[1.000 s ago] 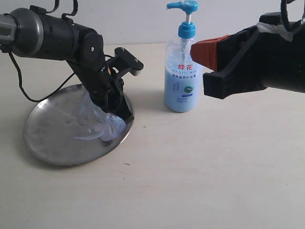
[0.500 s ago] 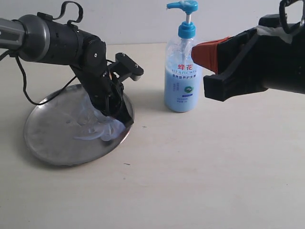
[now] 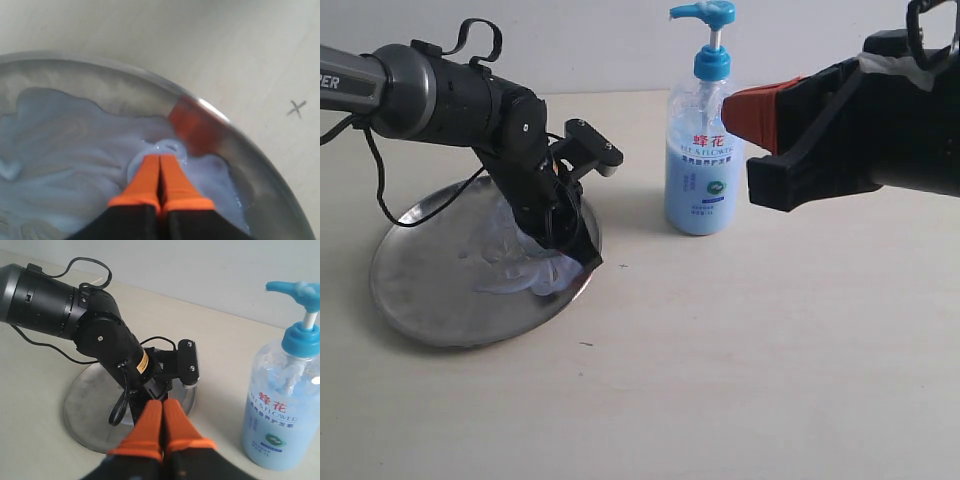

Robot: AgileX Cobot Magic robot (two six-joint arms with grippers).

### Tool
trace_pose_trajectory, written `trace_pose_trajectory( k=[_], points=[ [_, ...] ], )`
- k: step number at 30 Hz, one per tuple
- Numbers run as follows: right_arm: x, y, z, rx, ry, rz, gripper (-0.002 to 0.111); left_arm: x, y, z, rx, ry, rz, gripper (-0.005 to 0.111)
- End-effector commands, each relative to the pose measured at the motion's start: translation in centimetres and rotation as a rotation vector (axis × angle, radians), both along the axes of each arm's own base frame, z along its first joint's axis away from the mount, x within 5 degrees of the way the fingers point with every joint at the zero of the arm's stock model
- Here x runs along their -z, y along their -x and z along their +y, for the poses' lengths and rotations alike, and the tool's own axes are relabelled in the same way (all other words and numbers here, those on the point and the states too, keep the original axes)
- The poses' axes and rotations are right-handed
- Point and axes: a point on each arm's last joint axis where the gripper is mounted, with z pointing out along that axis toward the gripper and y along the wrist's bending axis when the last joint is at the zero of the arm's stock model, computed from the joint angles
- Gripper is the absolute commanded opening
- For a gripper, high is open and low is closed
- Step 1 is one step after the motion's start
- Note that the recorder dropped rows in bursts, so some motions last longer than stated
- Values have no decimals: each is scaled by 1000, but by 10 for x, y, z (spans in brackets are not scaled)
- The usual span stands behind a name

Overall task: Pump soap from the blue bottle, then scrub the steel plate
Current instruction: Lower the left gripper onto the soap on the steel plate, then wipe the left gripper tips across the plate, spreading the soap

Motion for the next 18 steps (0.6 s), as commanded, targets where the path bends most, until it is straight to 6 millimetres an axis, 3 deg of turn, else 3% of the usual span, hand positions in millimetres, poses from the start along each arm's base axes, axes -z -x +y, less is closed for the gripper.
trace_pose_trajectory(
  k=[1,18],
  points=[
    [-1,1,-2,5,-1,-6,0,-2,-4,-1,-6,17,-30,0],
    [-1,1,-2,15,1,-10,0,-2,-17,22,-61,1,-36,0]
  ],
)
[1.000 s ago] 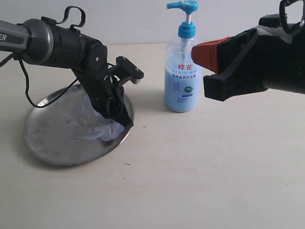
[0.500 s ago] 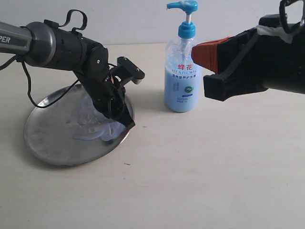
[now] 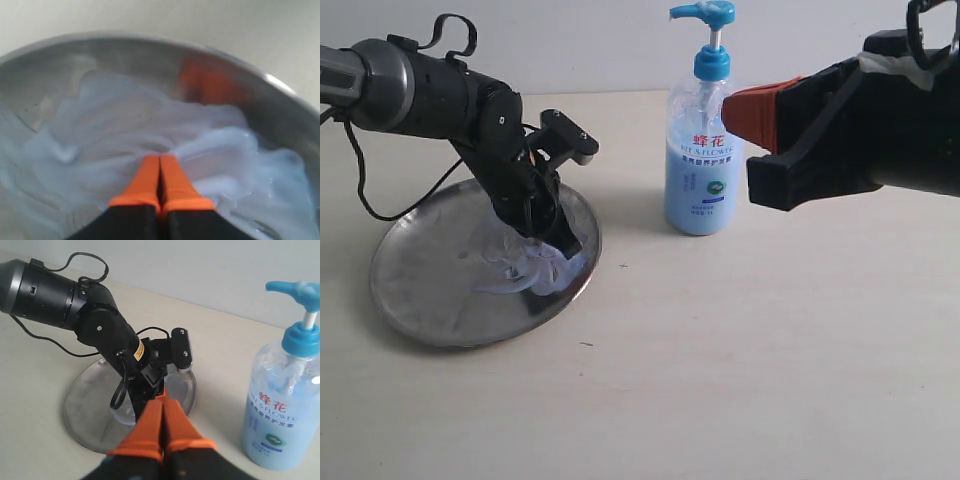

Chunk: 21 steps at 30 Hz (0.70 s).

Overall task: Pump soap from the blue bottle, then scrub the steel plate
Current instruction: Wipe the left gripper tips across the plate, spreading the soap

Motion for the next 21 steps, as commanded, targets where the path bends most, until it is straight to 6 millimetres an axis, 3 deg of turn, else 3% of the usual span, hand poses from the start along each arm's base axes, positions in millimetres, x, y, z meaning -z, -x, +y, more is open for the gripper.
trace_pose_trajectory(
  k=[1,12,21],
  points=[
    [-1,1,-3,16,4,-13,0,-3,-1,1,-12,0,0,0],
    [-1,0,-4,29,6,-18,0,-2,7,2,-31,-34,78,0],
    [-2,-1,-5,48,11,-27,0,-1,27,-28,52,-40,88,0]
  ],
)
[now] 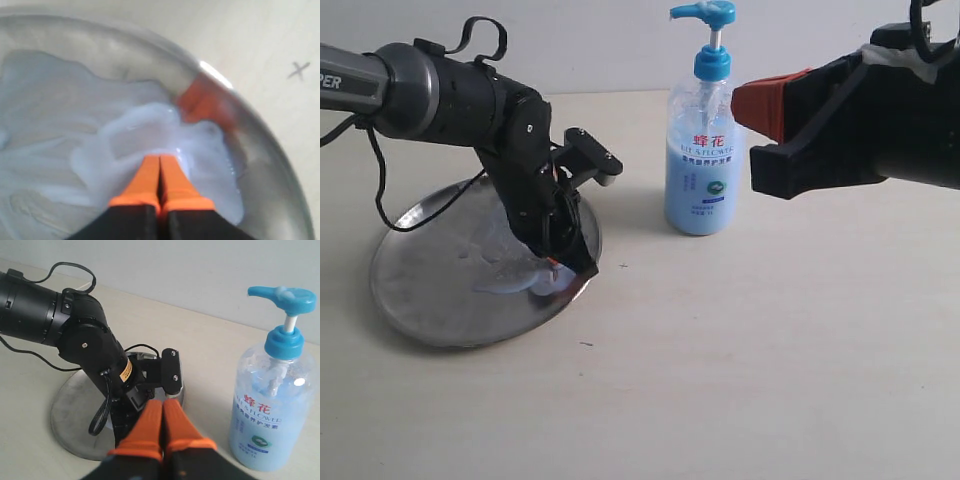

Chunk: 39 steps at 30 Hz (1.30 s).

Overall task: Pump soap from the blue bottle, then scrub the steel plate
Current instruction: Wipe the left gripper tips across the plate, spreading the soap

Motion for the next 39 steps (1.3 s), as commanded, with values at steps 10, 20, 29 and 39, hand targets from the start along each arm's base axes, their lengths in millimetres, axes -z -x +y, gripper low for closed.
trace_pose_trajectory(
  k=[10,20,29,39],
  points=[
    [-1,1,-2,11,5,-13,0,2,-15,-22,-2,52,-48,0],
    [-1,1,-3,15,6,-14,0,10,-43,-1,-63,31,-48,0],
    [-1,1,-3,16,6,-14,0,10,-62,39,-154,10,-39,0],
    [-1,1,-3,18,4,-14,0,14,-60,47,-163,-20,-2,0]
  ],
)
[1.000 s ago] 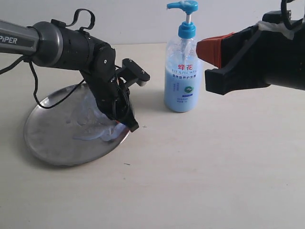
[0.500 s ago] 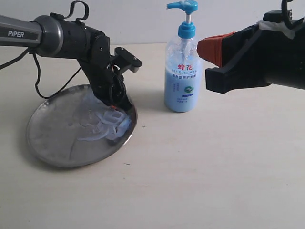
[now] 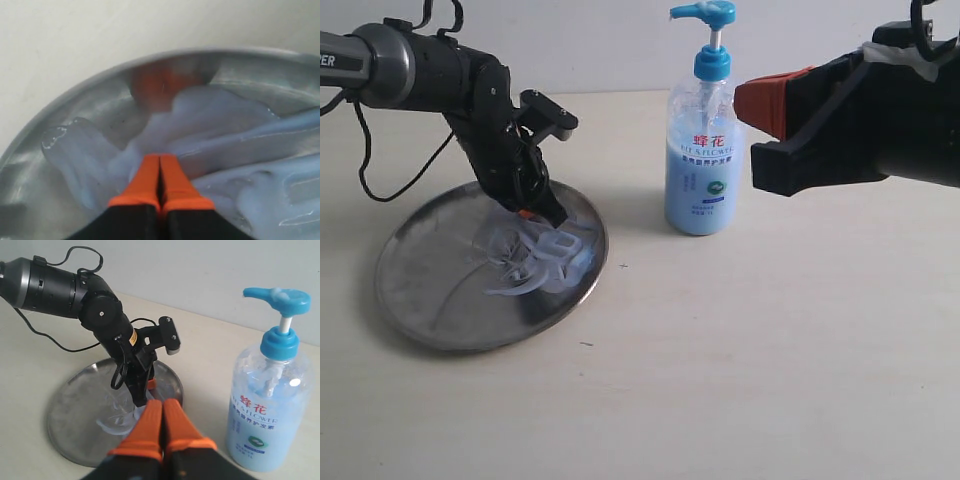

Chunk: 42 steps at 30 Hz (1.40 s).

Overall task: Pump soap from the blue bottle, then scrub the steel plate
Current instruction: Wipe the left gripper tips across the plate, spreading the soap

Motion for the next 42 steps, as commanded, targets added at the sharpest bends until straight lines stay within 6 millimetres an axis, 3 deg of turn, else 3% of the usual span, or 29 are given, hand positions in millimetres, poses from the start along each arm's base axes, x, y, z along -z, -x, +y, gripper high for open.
trace_pose_trajectory(
  k=[1,8,22,32,42],
  points=[
    [-1,1,-2,8,3,-10,0,11,7,7,-20,-37,77,0],
    [-1,1,-2,12,3,-12,0,22,25,15,-23,-55,107,0],
    [-2,1,-2,11,4,-14,0,-3,58,24,-74,27,72,0],
    [-3,2,-3,12,-2,-21,0,2,85,-12,40,19,84,0],
    [-9,5,-6,30,-11,-50,0,1,89,-19,46,36,89,0]
  ],
)
